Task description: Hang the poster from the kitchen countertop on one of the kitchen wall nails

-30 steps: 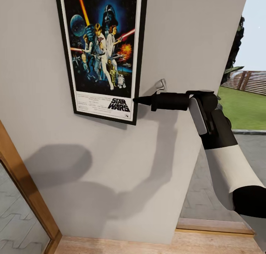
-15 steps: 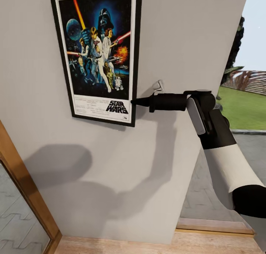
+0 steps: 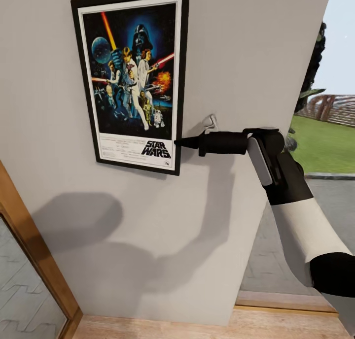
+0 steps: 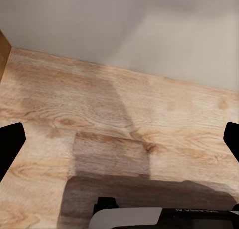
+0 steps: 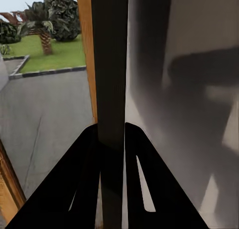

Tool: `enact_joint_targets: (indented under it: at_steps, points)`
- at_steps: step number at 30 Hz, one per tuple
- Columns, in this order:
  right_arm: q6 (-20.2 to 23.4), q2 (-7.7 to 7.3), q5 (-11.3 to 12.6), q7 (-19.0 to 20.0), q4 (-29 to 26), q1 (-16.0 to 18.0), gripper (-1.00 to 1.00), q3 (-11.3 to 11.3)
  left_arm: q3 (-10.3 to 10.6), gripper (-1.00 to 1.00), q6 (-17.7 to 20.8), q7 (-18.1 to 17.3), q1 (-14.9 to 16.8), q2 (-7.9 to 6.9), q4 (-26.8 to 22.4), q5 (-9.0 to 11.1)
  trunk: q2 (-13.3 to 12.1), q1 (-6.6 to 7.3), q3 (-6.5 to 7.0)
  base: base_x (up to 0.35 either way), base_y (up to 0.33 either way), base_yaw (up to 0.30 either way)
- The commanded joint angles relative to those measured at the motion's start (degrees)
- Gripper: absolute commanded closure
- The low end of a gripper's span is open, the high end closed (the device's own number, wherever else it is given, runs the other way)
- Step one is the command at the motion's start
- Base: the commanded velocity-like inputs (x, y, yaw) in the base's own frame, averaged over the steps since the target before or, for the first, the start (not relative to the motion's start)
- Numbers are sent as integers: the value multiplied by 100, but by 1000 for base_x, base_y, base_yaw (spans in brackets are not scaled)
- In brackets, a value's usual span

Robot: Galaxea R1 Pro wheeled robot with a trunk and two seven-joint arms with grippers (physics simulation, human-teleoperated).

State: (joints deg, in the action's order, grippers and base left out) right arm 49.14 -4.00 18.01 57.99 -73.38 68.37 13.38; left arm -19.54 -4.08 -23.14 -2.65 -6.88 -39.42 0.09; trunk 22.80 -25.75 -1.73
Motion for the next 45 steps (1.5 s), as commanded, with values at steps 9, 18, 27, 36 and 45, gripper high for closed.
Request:
enact_joint_targets:
  at_steps: [9,18,27,36,45]
  points:
    - [5,-9,18,7,-14,-200,100,7,-17,-100,-8,-30,2,2,-4,0,12,-4,-12,0,0,0]
    - [-432,-13,25,50,-19,-282,100,7,-17,-100,-6,-32,2,2,-4,-1,12,-4,-12,0,0,0]
    - [-492,-13,27,157,-25,-418,100,7,-23,-100,-10,-32,2,2,-4,-1,12,-4,-12,0,0,0]
    - [-508,-13,31,184,-33,-615,100,14,-23,-100,-9,-31,2,2,-4,0,12,-4,-12,0,0,0]
    - [-739,-13,35,205,-29,-727,100,21,-24,-100,-12,-32,2,2,-4,-2,12,-4,-12,0,0,0]
